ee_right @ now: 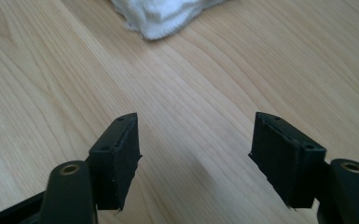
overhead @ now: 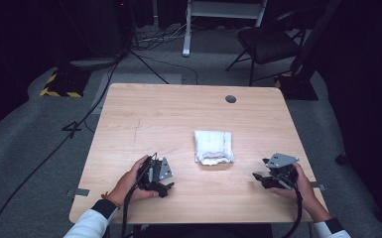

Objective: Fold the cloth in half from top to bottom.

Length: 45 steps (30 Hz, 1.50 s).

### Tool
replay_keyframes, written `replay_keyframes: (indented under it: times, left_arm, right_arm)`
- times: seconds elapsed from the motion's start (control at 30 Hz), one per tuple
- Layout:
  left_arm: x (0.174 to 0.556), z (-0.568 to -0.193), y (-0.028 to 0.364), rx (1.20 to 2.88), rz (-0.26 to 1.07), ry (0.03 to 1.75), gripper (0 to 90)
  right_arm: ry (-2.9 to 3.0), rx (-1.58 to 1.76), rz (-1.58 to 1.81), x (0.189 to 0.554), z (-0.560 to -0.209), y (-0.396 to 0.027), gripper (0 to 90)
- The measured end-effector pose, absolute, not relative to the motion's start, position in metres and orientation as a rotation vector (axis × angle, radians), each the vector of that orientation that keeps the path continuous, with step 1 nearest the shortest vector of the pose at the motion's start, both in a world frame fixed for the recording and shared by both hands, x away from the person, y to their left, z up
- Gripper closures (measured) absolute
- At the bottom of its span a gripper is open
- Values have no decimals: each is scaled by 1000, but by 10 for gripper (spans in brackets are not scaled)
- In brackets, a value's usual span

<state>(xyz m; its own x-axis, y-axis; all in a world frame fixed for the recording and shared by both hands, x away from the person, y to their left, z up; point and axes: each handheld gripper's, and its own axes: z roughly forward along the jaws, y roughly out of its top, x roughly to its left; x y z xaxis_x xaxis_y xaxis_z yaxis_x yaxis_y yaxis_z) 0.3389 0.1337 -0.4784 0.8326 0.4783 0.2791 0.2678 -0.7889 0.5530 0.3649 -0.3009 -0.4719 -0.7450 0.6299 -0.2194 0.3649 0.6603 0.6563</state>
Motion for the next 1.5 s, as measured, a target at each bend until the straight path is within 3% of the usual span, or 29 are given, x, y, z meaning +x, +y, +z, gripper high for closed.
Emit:
replay_keyframes:
  times: [0.6, 0.83, 1.5]
  left_arm:
    - [332, -490, 203, 2405, 472, 782, 184]
    - [336, -504, 237, 2235, 341, 894, 171]
    - [334, -504, 235, 2217, 364, 947, 158]
  right_arm:
    - [2414, 1029, 941, 343, -491, -376, 297]
    - [2370, 1086, 1035, 344, -502, -385, 223]
    - [2321, 1131, 1032, 342, -503, -388, 221]
